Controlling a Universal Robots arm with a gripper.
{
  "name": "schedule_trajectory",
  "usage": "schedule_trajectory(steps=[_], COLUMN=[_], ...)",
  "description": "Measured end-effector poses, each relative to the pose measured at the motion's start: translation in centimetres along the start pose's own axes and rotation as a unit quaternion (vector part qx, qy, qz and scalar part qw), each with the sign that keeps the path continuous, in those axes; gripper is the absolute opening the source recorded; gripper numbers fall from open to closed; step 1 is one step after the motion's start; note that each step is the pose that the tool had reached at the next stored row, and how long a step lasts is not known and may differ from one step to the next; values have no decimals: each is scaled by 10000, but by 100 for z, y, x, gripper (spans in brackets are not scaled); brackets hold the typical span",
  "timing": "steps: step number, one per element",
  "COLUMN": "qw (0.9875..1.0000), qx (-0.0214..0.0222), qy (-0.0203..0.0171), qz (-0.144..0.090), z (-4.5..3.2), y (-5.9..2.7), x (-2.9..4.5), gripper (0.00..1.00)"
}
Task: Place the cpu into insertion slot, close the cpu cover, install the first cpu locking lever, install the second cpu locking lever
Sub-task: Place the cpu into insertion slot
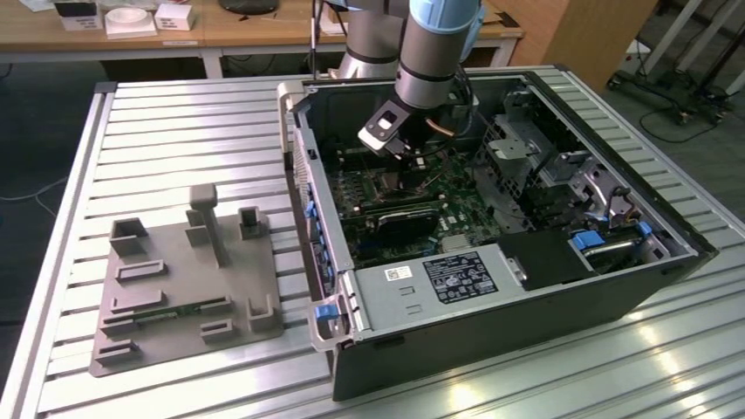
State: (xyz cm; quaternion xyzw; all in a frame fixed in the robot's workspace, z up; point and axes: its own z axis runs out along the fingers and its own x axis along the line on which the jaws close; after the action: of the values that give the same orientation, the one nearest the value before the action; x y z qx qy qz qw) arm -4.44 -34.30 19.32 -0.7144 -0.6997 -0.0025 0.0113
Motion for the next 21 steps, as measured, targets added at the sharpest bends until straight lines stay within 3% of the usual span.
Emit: schedule_trajectory(steps=[21], qw=[9999], qx=[3], qy=[-1], qz=[-145], z=[11], y=[7], x=[4], gripper=[54])
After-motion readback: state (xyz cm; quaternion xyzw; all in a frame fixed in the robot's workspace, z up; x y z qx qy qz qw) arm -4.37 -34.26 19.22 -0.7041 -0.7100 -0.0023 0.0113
